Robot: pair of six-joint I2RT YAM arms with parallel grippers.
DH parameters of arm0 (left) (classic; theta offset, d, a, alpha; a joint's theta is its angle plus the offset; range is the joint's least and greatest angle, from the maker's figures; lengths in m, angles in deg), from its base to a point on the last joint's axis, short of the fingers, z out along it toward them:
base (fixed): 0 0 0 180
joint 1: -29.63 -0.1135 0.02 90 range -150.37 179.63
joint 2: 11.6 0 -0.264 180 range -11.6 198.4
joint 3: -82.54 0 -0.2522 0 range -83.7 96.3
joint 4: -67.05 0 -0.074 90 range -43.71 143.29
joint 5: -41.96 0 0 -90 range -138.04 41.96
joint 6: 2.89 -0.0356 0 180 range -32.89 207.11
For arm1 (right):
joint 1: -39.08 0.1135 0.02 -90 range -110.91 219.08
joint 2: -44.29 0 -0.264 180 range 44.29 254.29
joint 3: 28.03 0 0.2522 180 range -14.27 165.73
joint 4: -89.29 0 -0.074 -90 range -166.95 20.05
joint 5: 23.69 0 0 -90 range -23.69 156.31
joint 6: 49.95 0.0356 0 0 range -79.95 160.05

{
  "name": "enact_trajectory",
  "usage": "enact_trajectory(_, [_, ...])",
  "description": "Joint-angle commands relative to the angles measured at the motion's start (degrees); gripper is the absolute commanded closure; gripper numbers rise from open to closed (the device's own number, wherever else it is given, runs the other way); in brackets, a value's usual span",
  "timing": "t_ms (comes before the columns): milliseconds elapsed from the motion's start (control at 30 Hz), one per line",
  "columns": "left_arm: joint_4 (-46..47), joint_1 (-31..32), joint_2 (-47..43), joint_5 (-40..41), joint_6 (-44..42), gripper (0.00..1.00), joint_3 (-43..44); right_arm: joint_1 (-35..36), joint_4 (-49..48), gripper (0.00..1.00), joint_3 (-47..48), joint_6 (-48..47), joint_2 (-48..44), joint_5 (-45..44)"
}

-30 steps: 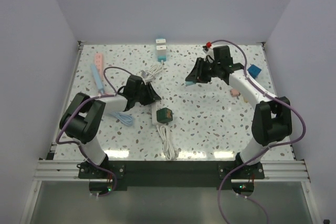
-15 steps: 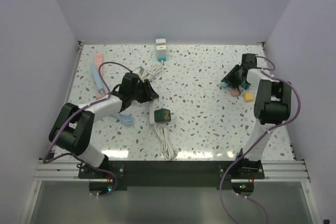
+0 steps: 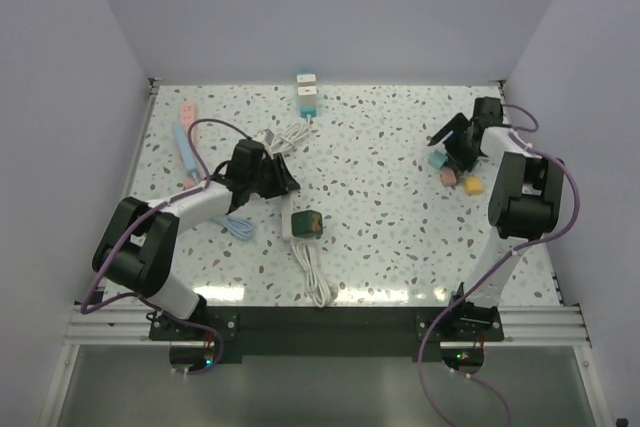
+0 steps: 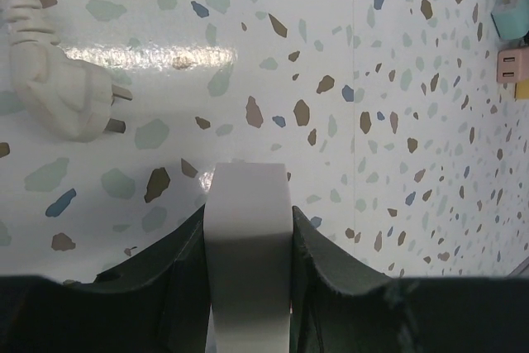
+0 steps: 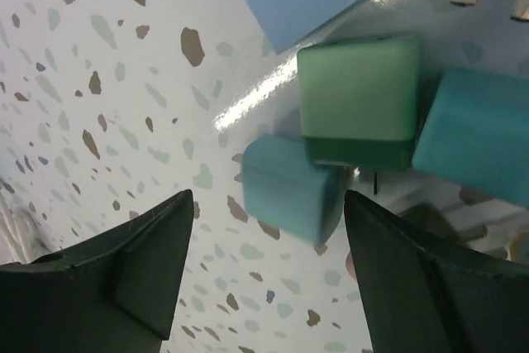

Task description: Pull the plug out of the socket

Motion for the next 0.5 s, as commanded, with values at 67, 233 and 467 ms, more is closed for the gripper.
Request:
enact_trajectory(67, [1.23,-0.26,-0.49,-1.57,-0.26,1.0,3.88,0.16,6.29,0.21,2.48,-3.94,-11.71,2.67])
enact_trajectory(233, [2.46,-0.26,0.83,-3.32,0.35,1.0,4.67,6.72,3.23,0.21,-3.76,-5.7,-18.32,13.18])
enact_trajectory(467, [5.09,-0.26,2.33,-6.31,2.02,1.0,6.34,23.96,-6.25,0.15,-12.72,-7.64,-21.66,23.33])
